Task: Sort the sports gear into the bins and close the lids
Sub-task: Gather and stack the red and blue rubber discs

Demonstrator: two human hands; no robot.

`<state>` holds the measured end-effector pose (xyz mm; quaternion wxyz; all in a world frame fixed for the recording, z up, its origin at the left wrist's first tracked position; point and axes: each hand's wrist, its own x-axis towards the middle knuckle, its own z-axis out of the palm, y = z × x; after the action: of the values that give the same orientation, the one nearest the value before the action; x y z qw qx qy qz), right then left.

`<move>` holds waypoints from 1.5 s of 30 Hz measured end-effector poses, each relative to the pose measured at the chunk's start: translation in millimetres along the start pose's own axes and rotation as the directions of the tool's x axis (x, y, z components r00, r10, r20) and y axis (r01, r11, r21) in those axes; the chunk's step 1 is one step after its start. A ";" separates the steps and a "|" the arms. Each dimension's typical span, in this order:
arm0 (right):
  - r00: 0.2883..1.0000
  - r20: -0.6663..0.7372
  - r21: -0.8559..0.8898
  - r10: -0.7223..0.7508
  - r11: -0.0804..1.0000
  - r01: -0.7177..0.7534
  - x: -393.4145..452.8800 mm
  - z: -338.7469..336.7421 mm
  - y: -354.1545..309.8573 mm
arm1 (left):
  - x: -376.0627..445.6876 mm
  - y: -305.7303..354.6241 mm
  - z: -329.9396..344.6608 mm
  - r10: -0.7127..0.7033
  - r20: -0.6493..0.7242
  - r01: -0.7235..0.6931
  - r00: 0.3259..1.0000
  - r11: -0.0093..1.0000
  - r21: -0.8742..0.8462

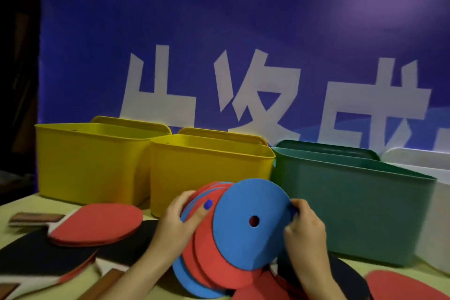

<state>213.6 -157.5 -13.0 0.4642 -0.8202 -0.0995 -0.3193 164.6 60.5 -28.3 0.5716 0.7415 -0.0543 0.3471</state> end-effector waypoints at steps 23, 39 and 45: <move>0.628 0.683 -0.539 0.372 0.838 0.090 -49.3 21.3 -20.0 | 2.0 9.6 -18.3 -0.097 -0.179 0.097 0.979 0.995 -0.013; 0.539 0.793 -0.425 0.285 0.893 0.152 -27.0 6.4 -3.0 | 2.0 20.2 -36.2 -0.205 0.141 0.237 0.969 0.930 -0.282; 0.678 0.732 0.495 -0.071 0.739 -0.457 -21.7 8.4 -2.6 | 0.4 25.1 -40.4 -0.160 0.224 0.201 0.961 0.965 -0.171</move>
<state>199.1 -146.2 -27.6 0.6734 -0.6717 -0.2795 0.1315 134.6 87.8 -3.5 0.6609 0.7170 -0.0789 0.2069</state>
